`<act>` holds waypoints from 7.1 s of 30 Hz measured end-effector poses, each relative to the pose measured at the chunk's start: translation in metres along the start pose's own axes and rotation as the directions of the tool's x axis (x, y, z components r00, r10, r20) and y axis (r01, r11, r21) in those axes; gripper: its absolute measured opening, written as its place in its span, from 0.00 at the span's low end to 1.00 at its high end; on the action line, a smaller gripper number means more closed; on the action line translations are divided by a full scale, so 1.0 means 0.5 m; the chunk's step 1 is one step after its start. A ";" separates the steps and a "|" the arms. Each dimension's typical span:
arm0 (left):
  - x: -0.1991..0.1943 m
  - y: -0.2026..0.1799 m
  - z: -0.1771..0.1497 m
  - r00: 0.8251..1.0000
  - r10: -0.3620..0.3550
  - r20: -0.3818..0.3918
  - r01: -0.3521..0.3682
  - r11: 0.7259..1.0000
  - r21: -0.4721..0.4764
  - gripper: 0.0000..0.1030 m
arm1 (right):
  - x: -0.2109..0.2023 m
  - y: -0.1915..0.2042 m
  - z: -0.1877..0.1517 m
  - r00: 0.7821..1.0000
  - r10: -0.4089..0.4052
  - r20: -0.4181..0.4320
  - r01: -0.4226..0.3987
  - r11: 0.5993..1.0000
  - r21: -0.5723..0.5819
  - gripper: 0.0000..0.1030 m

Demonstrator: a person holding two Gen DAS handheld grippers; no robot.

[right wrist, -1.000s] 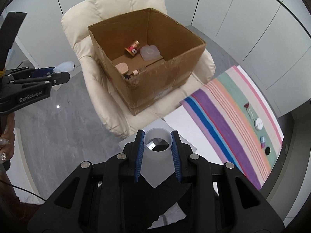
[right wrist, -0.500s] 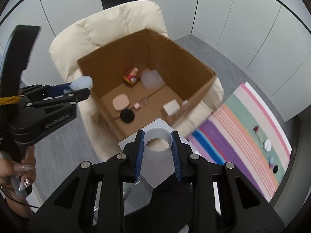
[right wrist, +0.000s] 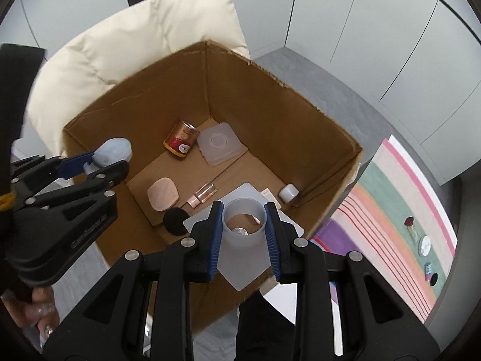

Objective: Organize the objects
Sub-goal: 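Open the left tool to drop the cap while the right tool drops the cup, then withdraw both open tools up and away from the cardboard box, then move both open tools back toward the items on the striped cloth, then grasp the pink-capped perfume bottle with the left tool while the right tool grasps the white compact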

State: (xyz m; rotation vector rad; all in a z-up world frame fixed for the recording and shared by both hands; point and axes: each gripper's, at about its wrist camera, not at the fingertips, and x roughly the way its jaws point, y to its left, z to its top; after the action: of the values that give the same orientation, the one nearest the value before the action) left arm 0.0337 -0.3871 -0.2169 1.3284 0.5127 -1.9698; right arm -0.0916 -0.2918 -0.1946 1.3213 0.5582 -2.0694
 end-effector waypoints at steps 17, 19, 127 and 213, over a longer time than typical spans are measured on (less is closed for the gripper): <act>-0.029 0.044 0.017 0.998 -0.016 0.054 0.019 0.998 -0.067 0.86 | -0.009 -0.032 0.004 0.997 0.037 0.066 -0.041 0.998 0.056 0.86; -0.032 0.048 0.015 0.998 -0.015 0.053 0.019 0.997 -0.074 0.86 | -0.011 -0.035 0.003 0.998 0.022 0.067 -0.026 0.998 0.062 0.86; -0.270 -0.431 -0.414 0.970 -0.240 -0.038 0.238 0.912 0.334 0.86 | -0.324 -0.432 -0.759 0.990 -0.120 -0.070 0.139 0.856 0.499 0.86; 0.300 -1.079 -0.074 0.897 -0.318 -0.309 0.431 0.786 0.443 0.86 | 0.253 -1.062 -0.436 0.995 -0.093 0.017 0.071 0.857 0.510 0.58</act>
State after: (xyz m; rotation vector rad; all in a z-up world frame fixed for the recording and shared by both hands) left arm -0.3721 -0.0453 -0.3991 1.9065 0.3994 -2.4120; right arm -0.3561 0.1966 -0.3869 1.5556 0.0348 -2.4129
